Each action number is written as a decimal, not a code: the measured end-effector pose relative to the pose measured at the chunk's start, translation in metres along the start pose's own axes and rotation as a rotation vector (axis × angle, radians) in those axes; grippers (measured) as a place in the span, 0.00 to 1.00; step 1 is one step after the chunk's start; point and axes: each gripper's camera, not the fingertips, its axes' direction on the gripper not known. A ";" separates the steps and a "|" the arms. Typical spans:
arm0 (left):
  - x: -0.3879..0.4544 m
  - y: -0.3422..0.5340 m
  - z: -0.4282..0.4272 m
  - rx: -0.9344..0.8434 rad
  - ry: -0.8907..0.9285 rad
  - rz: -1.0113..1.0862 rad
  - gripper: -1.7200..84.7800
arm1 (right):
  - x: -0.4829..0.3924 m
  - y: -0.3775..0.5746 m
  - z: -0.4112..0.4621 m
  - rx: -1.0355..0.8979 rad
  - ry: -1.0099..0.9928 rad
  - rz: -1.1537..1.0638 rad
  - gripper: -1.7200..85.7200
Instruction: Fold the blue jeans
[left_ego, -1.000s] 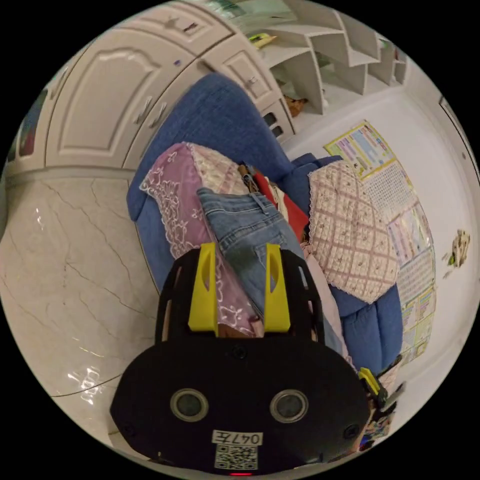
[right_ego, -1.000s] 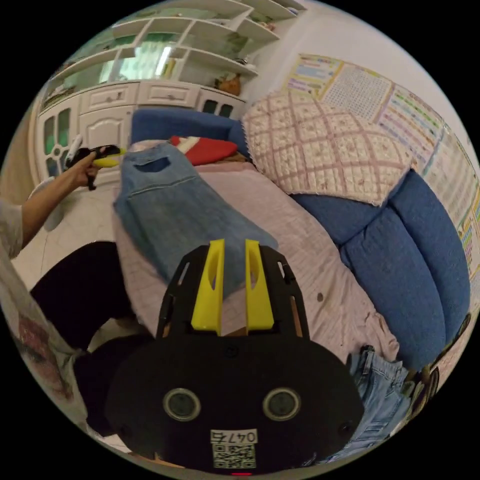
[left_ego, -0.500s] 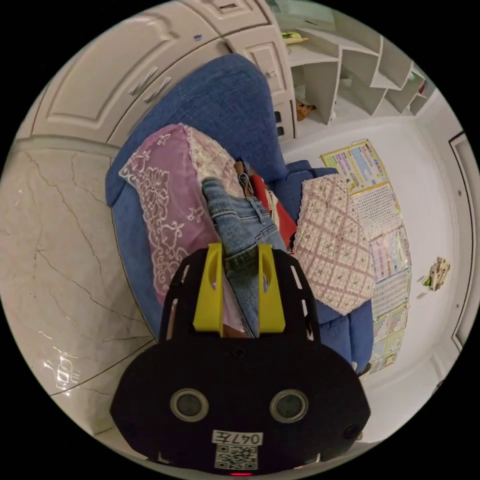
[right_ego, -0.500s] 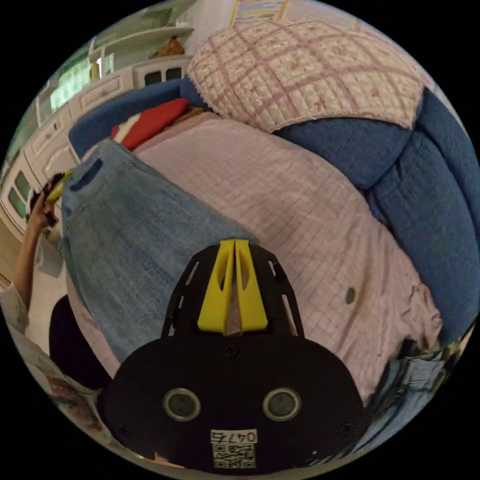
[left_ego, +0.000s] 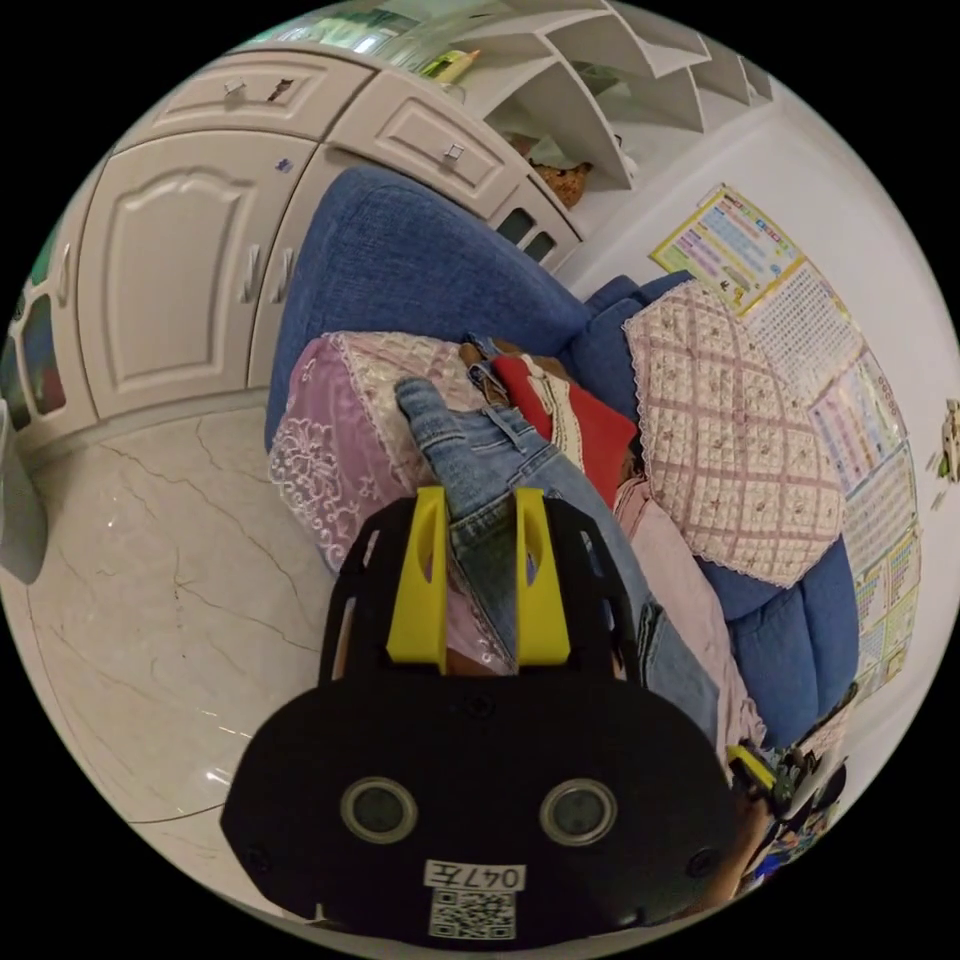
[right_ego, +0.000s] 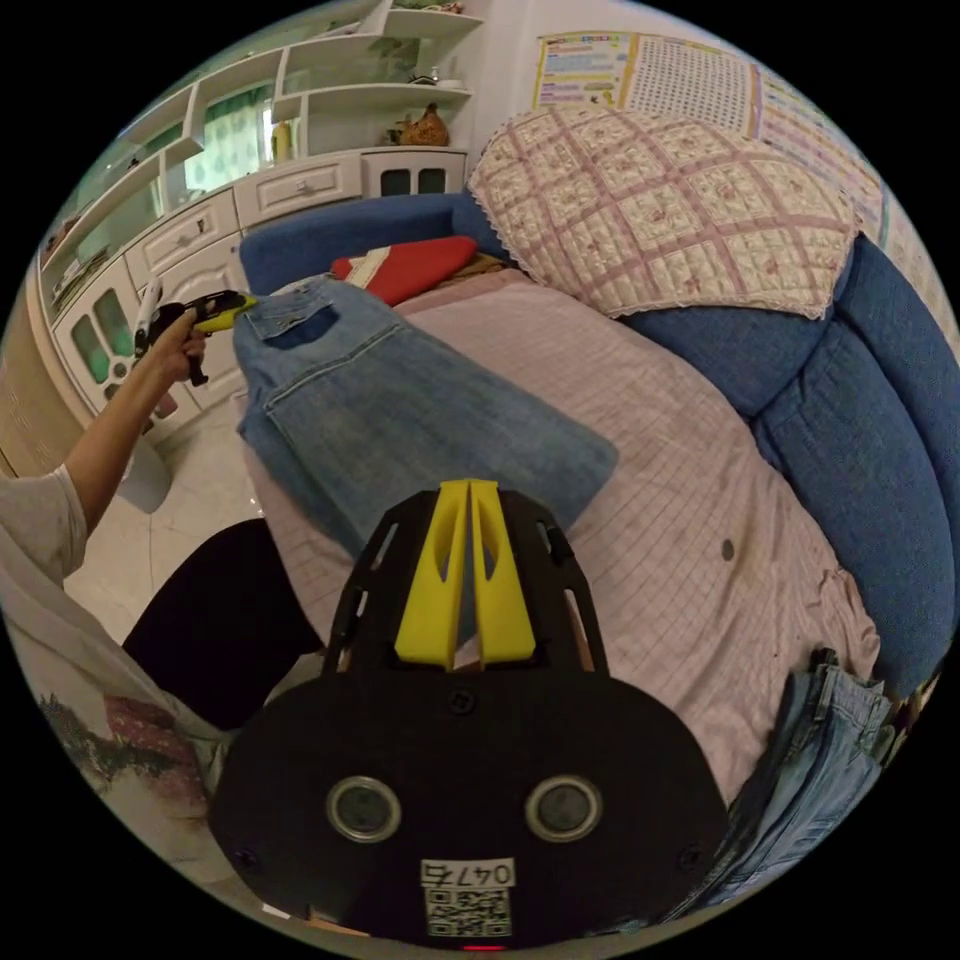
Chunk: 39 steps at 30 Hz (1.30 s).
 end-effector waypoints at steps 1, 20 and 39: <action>-0.010 0.007 0.006 -0.005 0.003 -0.016 0.13 | 0.004 0.004 0.005 -0.003 -0.014 0.009 0.01; 0.150 0.196 -0.014 0.183 0.389 1.061 0.10 | 0.116 0.056 0.063 0.069 -0.179 0.215 0.01; -0.006 0.326 0.156 -0.187 0.161 0.975 0.14 | 0.208 0.158 0.144 0.159 -0.572 0.465 0.11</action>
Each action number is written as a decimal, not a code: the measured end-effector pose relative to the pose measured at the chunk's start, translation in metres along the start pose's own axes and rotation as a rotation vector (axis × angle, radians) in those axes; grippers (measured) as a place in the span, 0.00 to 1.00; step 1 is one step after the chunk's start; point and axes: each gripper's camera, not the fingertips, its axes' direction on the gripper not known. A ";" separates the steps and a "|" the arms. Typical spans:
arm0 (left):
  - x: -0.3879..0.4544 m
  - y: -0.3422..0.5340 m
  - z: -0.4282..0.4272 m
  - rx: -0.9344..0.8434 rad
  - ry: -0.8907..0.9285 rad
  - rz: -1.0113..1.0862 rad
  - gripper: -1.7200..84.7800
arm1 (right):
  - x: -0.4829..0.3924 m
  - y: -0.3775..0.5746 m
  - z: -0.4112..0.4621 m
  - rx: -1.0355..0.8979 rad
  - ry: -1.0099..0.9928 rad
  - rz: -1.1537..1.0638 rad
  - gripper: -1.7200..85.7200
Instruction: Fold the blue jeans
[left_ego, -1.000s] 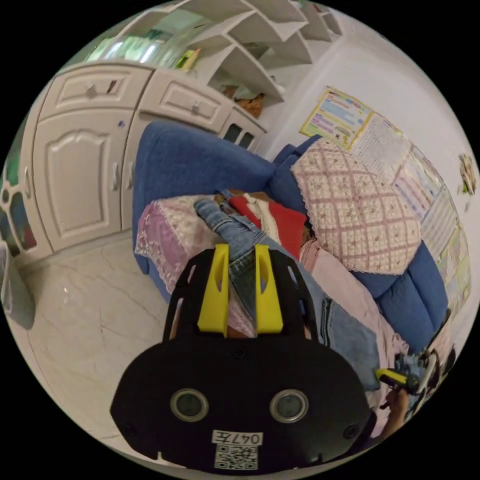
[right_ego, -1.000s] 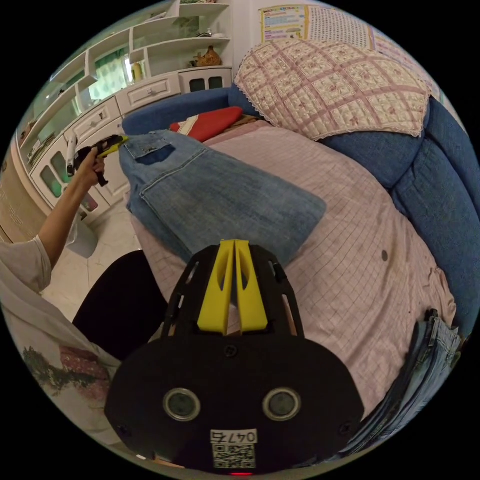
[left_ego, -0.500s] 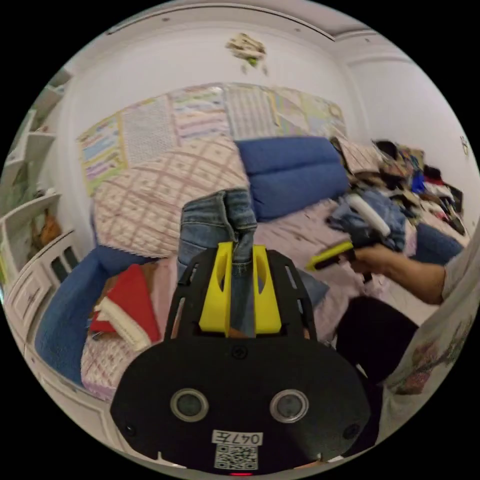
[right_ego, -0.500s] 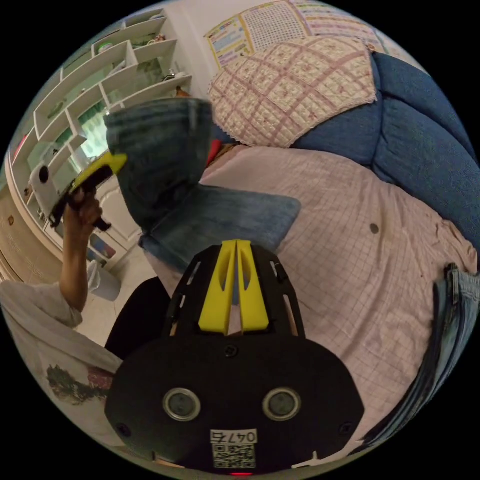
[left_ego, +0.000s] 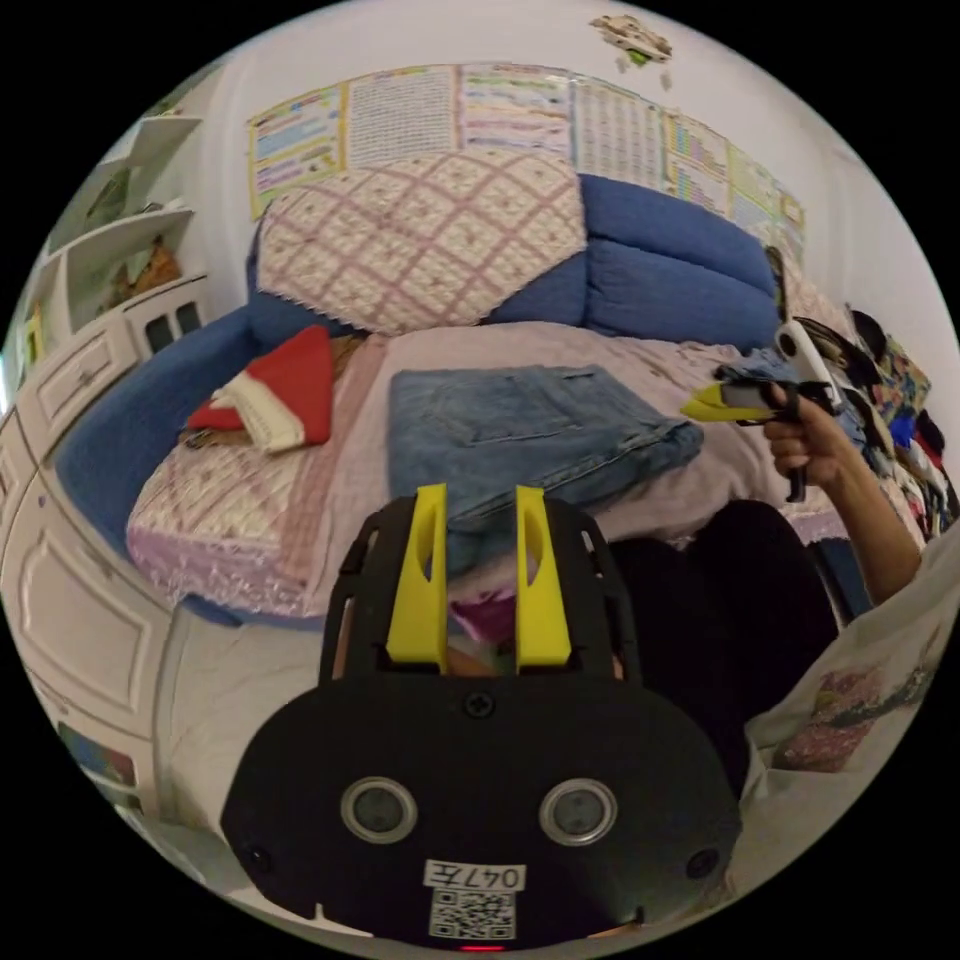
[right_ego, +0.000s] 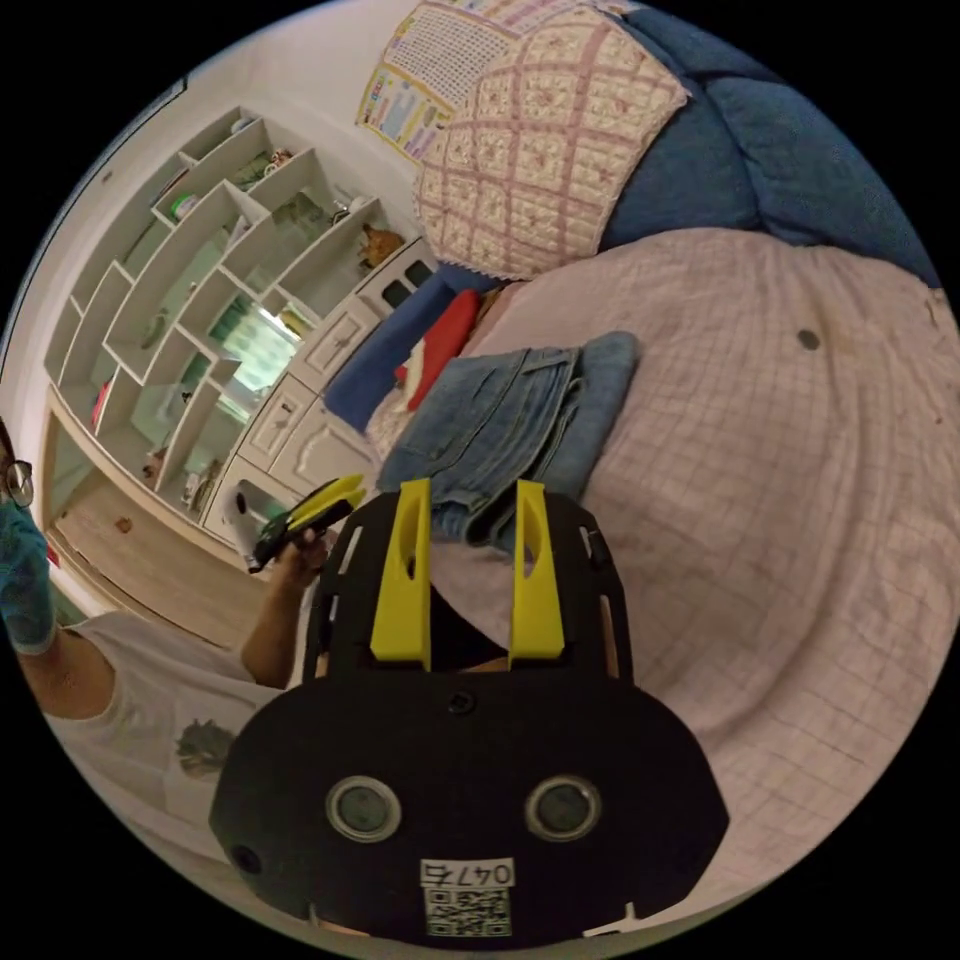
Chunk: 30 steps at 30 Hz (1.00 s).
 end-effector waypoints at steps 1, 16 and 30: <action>-0.013 0.005 0.007 -0.008 0.017 -0.048 0.15 | 0.005 0.006 0.008 -0.020 -0.006 0.023 0.11; -0.109 0.013 0.111 -0.076 0.026 -0.248 0.13 | -0.040 -0.019 0.020 0.054 0.219 -0.395 0.01; -0.196 0.020 0.174 -0.044 0.188 -0.327 0.09 | 0.072 0.075 0.055 0.065 0.080 -0.093 0.09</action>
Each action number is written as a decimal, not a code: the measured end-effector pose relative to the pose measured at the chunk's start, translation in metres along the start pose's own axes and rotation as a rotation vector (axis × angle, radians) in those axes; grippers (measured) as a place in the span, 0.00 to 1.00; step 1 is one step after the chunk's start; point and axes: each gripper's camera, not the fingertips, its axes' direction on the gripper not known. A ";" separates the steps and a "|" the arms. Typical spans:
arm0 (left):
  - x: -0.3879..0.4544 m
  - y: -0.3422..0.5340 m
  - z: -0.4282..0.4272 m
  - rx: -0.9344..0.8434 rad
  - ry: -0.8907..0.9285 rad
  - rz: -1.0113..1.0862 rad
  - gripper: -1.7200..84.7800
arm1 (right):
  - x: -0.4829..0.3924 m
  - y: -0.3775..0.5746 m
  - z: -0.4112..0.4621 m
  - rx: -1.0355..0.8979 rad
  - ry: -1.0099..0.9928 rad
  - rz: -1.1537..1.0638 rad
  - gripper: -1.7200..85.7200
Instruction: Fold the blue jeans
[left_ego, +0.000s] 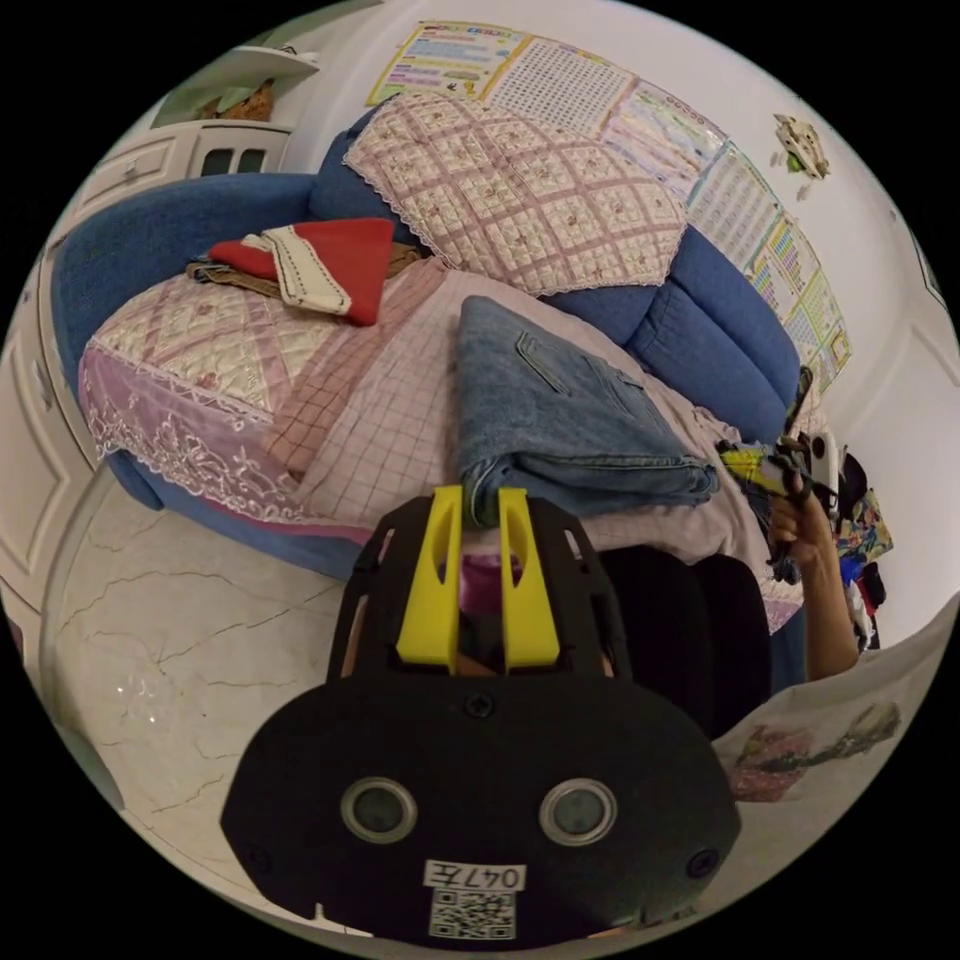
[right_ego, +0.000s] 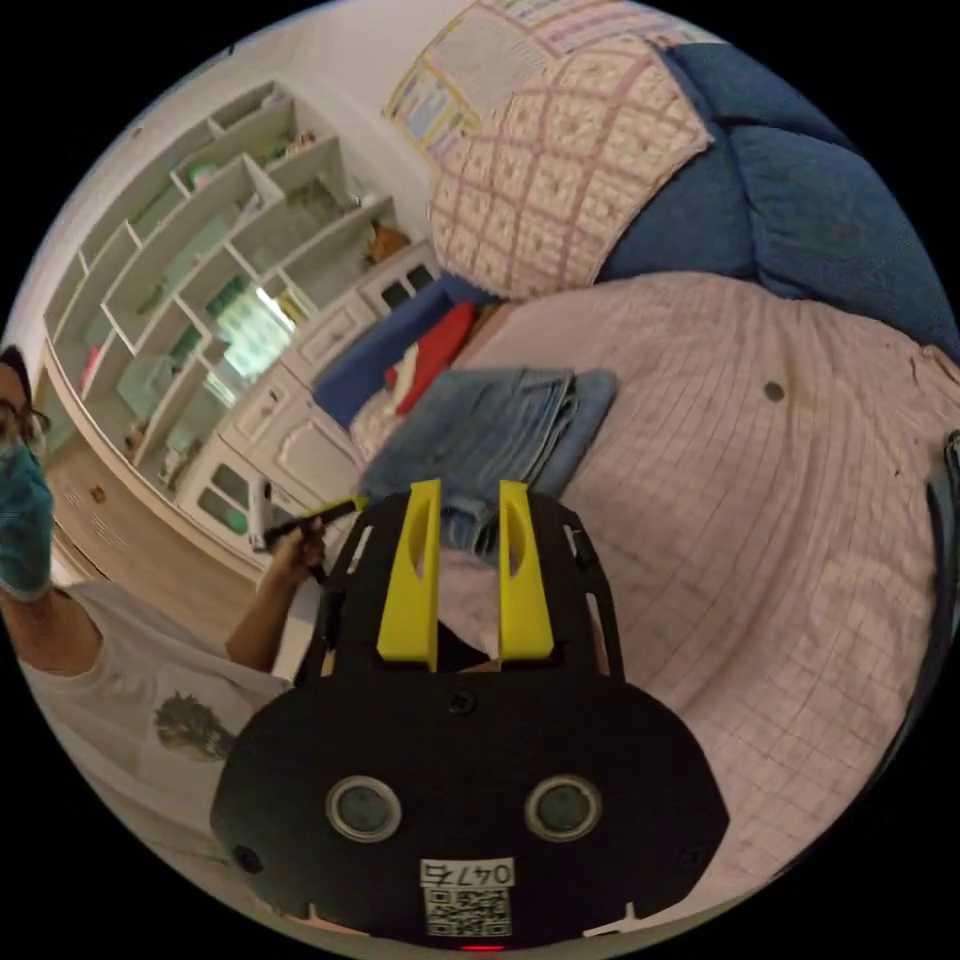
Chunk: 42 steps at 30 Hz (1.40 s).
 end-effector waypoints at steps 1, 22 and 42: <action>-0.006 -0.002 0.005 -0.004 -0.003 0.003 0.09 | 0.007 -0.001 0.000 0.049 0.008 0.022 0.10; -0.120 -0.017 -0.009 0.342 0.303 0.082 0.01 | -0.102 0.102 0.138 -0.062 0.306 -0.268 0.04; 0.257 -0.184 0.217 0.065 0.953 0.779 0.02 | -0.216 0.504 -0.088 0.695 1.280 0.004 0.04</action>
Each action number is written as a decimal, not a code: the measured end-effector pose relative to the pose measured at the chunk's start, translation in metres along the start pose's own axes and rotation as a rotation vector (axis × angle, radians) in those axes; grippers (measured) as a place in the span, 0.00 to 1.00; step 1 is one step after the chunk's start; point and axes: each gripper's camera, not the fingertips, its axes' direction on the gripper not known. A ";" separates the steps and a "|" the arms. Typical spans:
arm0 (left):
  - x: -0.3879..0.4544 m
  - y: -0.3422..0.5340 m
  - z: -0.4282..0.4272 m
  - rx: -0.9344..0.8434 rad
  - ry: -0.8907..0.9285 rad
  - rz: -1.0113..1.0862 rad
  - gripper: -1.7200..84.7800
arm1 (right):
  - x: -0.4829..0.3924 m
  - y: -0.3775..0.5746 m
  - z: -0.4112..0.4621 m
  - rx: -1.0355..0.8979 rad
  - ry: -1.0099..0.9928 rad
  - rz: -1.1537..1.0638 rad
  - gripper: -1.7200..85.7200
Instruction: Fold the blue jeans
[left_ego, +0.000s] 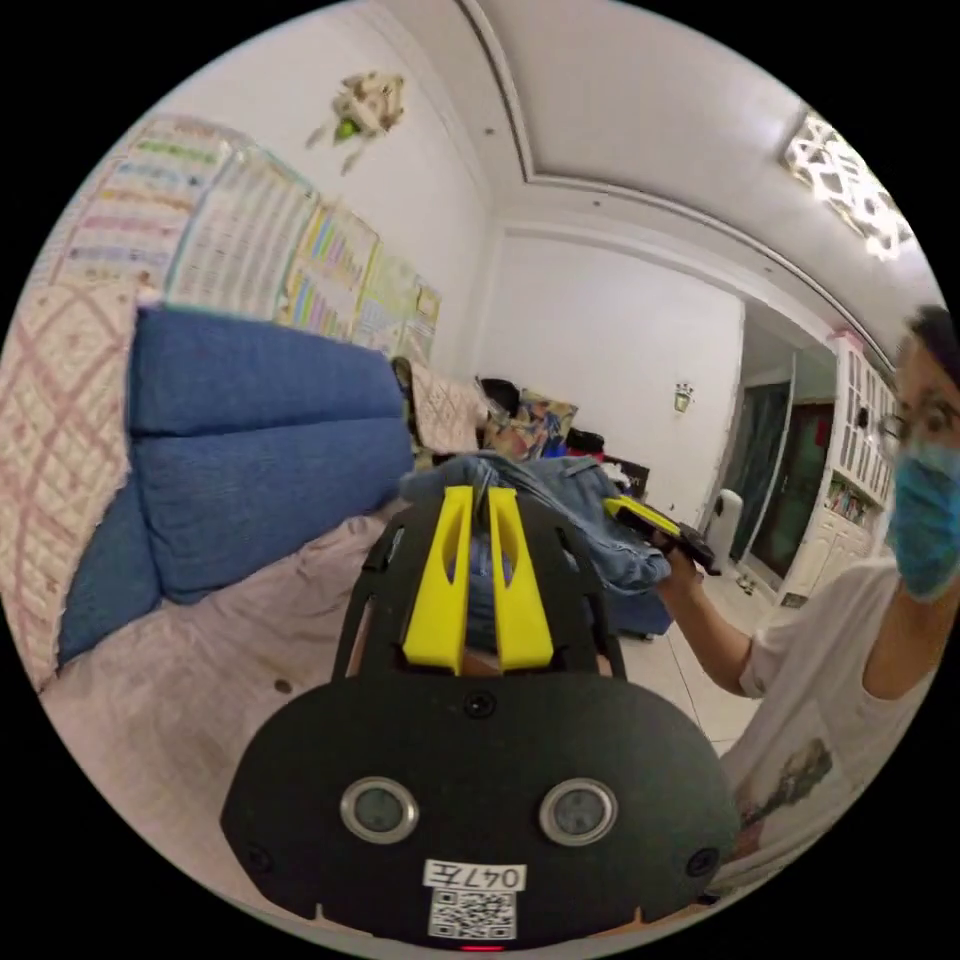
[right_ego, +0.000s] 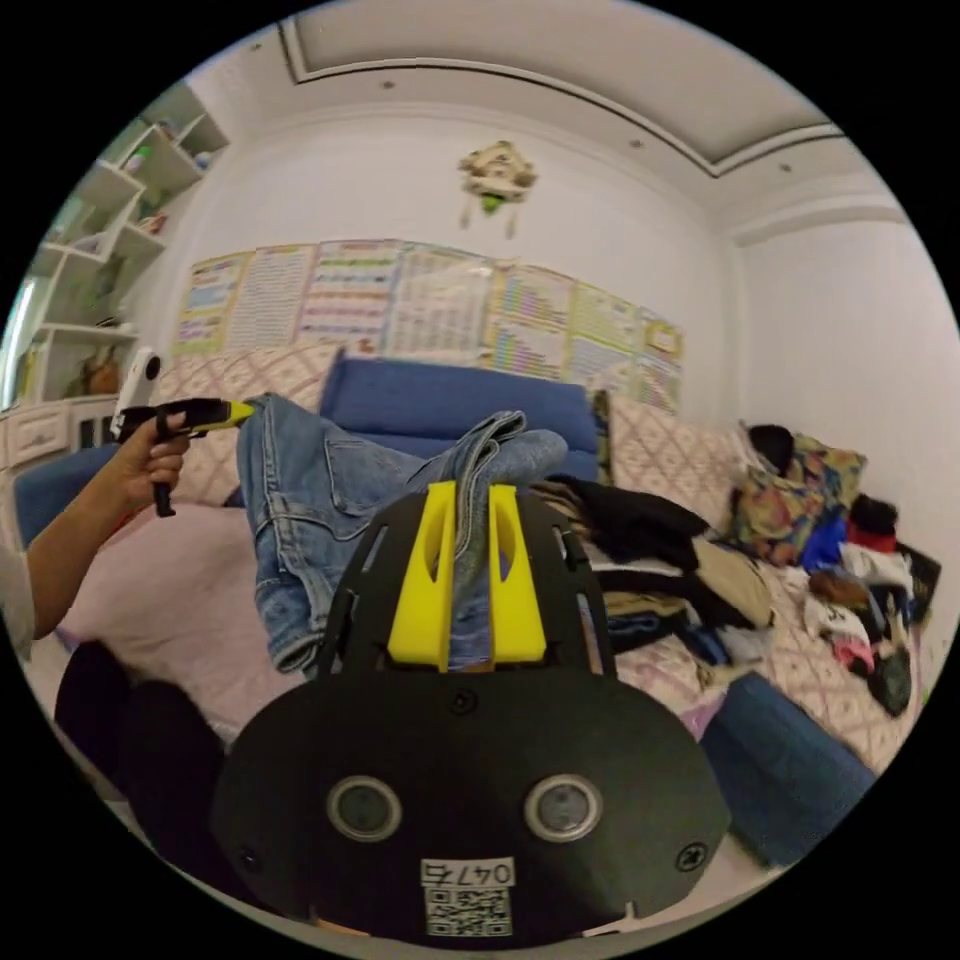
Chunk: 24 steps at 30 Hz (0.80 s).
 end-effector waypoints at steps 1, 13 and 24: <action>-0.020 -0.002 0.042 -0.078 -0.047 -0.059 0.02 | 0.014 0.023 0.008 -0.032 0.062 0.069 0.05; 0.072 0.143 -0.020 -0.170 -0.544 -0.189 0.01 | 0.055 0.166 -0.066 -0.184 0.013 0.374 0.12; 0.203 0.205 -0.053 -0.270 -0.964 -0.400 0.01 | -0.120 0.124 -0.035 -0.107 -0.610 0.148 0.01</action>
